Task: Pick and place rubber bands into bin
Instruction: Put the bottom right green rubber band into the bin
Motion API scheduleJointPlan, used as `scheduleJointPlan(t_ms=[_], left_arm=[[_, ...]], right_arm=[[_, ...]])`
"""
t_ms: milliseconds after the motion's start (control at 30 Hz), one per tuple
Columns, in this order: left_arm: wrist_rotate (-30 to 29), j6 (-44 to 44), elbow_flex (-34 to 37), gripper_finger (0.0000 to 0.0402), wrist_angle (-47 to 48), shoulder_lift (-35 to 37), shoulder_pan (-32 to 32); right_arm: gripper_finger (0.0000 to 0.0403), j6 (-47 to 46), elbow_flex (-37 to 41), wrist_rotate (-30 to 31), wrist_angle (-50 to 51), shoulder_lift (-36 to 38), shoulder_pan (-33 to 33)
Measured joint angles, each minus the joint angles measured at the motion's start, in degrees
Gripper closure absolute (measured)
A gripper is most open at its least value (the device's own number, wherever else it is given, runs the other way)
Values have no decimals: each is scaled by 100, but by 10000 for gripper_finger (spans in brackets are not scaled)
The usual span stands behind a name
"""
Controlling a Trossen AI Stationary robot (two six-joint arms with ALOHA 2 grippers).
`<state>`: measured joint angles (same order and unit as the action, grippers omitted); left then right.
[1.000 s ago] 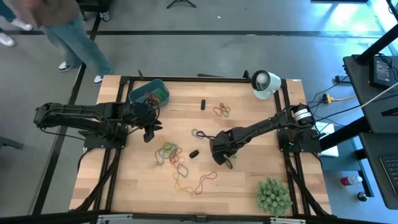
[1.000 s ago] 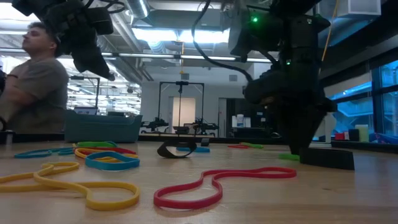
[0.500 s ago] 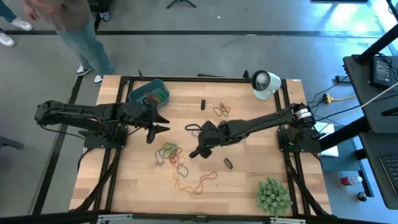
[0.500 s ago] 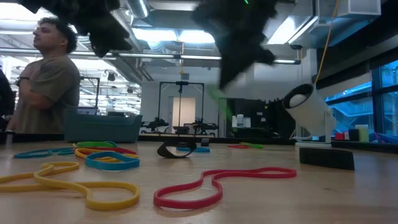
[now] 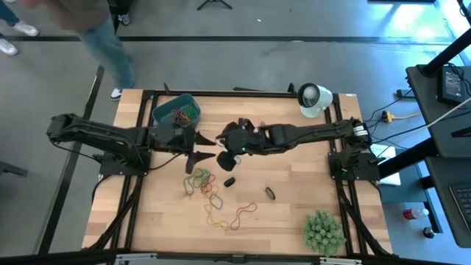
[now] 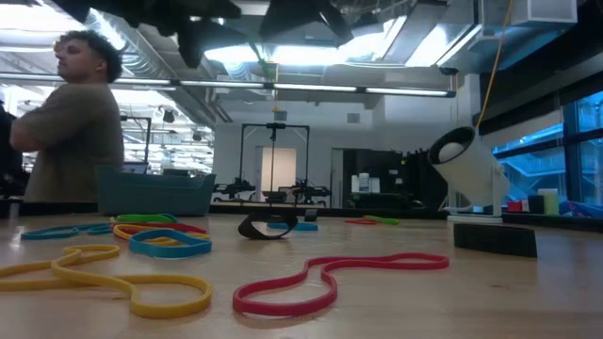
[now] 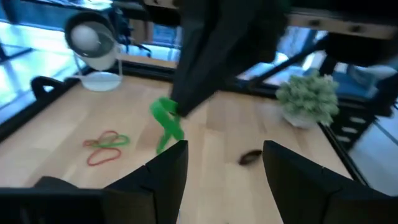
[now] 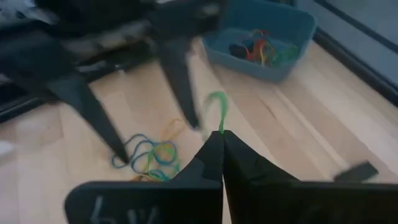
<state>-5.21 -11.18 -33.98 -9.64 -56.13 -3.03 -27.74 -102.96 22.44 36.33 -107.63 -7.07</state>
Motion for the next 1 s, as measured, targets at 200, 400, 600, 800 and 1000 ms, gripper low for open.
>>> scheduleJointPlan(t_ms=[200,400,600,800,1000], left_arm=[[-132,0,-4,199,-282,-460,0],[-280,0,-4,214,-305,-645,2],[-433,126,-4,243,-347,-652,42],[-423,186,-4,301,-436,-650,63],[-232,194,-4,388,-434,-650,168]], right_arm=[[403,143,0,-5,-153,0,-14],[403,145,0,-8,-155,0,-26],[403,132,0,-16,-157,0,-26],[403,130,0,-18,-159,0,-26],[403,130,0,-20,-166,0,-26]])
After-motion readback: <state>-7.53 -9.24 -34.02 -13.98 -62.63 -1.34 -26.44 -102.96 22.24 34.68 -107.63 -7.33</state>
